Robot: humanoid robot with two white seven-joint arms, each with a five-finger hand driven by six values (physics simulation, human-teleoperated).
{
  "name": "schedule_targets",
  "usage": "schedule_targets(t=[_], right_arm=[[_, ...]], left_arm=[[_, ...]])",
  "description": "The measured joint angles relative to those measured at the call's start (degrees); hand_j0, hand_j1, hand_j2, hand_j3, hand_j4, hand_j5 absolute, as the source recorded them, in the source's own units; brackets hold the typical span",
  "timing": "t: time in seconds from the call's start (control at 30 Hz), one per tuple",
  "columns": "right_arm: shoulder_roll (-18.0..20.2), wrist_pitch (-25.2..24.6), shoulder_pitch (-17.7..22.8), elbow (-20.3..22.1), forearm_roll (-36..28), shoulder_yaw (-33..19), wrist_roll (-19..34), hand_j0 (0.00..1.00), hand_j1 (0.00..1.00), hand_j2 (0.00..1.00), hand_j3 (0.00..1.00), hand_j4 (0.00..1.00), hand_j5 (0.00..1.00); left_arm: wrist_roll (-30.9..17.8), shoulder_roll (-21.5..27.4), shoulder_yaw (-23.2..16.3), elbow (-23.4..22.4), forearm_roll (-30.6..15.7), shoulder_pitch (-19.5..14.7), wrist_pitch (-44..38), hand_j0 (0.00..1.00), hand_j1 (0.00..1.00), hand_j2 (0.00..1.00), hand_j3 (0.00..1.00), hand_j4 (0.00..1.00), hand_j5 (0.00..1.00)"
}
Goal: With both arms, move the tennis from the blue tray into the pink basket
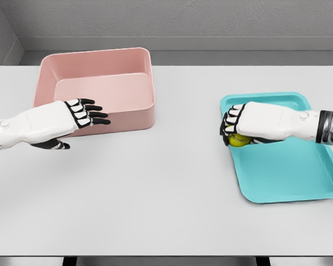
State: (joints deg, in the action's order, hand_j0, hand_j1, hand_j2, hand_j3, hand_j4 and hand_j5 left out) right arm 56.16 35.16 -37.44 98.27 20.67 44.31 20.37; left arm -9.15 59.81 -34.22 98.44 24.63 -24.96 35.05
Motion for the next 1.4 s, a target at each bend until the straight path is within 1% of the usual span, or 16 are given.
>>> schedule_targets(t=[0.43, 0.53, 0.73, 0.93, 1.03, 1.33, 1.37, 1.4], right_arm=[[-9.6, 0.0, 0.3, 0.6, 4.1, 0.8, 1.2, 0.40, 0.40, 0.40, 0.40, 0.40, 0.40], [-12.2, 0.0, 0.2, 0.3, 5.9, 2.1, 1.2, 0.40, 0.40, 0.40, 0.40, 0.40, 0.40], [-16.7, 0.0, -0.4, -3.5, 8.7, 3.8, 1.2, 0.40, 0.40, 0.40, 0.40, 0.40, 0.40], [-20.5, 0.0, -0.5, -9.0, 11.4, 4.7, 1.1, 0.40, 0.40, 0.40, 0.40, 0.40, 0.40], [-21.5, 0.0, -0.4, -11.0, 12.1, 5.0, 1.1, 0.40, 0.40, 0.40, 0.40, 0.40, 0.40], [-22.0, -0.1, -0.2, -13.5, 13.7, 5.7, 1.0, 0.41, 0.41, 0.41, 0.41, 0.41, 0.41], [-22.0, -0.1, -0.2, -13.6, 13.5, 5.7, 1.0, 0.44, 0.44, 0.44, 0.44, 0.44, 0.44], [-22.0, -0.1, -0.2, -13.7, 13.4, 5.7, 1.0, 0.49, 0.49, 0.49, 0.49, 0.49, 0.49]], left_arm=[[-0.1, 0.0, 0.0, 0.3, 0.0, 0.2, 0.0, 1.00, 1.00, 1.00, 1.00, 1.00, 1.00], [-0.3, 0.0, 0.1, 0.3, 0.0, 0.2, 0.0, 1.00, 1.00, 1.00, 1.00, 1.00, 1.00], [-0.4, 0.0, 0.0, 0.3, 0.1, 0.2, 0.0, 1.00, 1.00, 1.00, 1.00, 1.00, 1.00], [-0.4, -0.1, 0.0, 0.3, 0.1, 0.2, 0.0, 1.00, 1.00, 1.00, 1.00, 1.00, 1.00], [-0.4, -0.1, 0.0, 0.3, 0.1, 0.2, 0.0, 1.00, 1.00, 1.00, 1.00, 1.00, 1.00], [-0.4, -0.1, 0.0, 0.3, 0.1, 0.2, 0.0, 1.00, 1.00, 1.00, 1.00, 1.00, 1.00], [-0.4, -0.2, 0.0, 0.3, 0.1, 0.2, 0.0, 1.00, 1.00, 1.00, 1.00, 1.00, 1.00], [-0.4, -0.2, 0.0, 0.3, 0.1, 0.2, 0.0, 1.00, 1.00, 1.00, 1.00, 1.00, 1.00]])
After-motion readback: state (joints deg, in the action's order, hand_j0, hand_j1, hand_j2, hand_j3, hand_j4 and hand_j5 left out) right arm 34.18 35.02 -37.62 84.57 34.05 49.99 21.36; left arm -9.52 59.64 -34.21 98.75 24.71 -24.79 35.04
